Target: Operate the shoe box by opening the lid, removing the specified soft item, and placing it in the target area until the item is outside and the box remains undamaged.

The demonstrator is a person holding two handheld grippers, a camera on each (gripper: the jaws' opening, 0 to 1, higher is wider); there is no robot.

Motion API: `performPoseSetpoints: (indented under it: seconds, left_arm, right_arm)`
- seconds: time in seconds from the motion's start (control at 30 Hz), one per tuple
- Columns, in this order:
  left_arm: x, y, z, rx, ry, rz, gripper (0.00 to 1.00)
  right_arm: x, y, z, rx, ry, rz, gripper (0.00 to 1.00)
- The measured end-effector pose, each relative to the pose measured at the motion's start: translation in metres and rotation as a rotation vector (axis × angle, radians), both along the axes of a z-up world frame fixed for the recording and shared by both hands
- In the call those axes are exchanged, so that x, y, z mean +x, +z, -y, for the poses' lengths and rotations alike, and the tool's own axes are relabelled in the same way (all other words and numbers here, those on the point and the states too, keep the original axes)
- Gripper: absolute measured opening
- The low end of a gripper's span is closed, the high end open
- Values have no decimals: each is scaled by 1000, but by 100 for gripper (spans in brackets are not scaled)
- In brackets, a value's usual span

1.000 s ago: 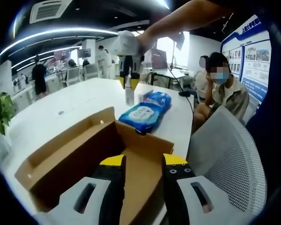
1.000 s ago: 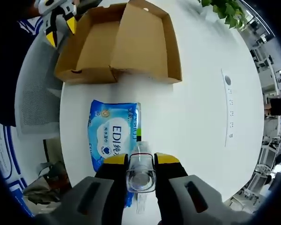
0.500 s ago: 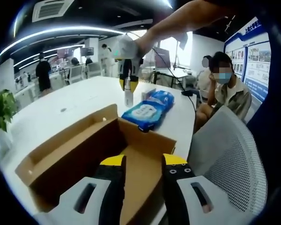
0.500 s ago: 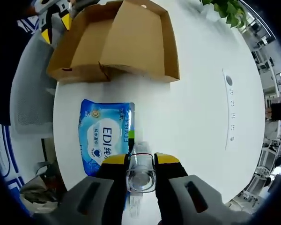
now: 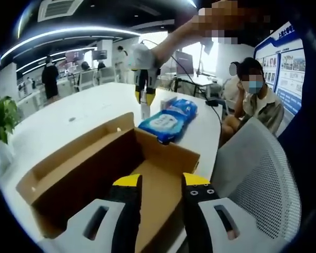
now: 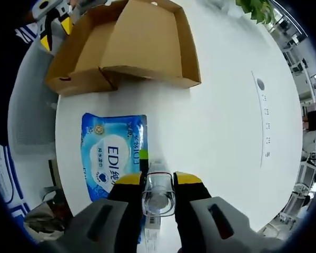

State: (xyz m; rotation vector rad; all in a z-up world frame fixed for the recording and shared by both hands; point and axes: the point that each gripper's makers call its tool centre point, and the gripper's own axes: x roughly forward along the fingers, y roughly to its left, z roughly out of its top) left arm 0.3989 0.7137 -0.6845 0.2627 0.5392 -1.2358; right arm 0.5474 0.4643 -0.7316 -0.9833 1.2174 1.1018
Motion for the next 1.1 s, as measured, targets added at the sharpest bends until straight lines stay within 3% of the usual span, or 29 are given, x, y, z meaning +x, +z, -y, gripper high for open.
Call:
performPoseSetpoints:
  seconds: [0.17,0.77,1.1]
  left_arm:
    - [2,-1,1,1,4,-1,28]
    - [2,0,10,3,-6,-4,27]
    - [5,4,13,-6,-10,3,27]
  right_arm:
    - [-4,-8,1,0,2,-19,19]
    - [0,-3,3,11,42,-1,24]
    - [2,17,-8,59,27,21,26]
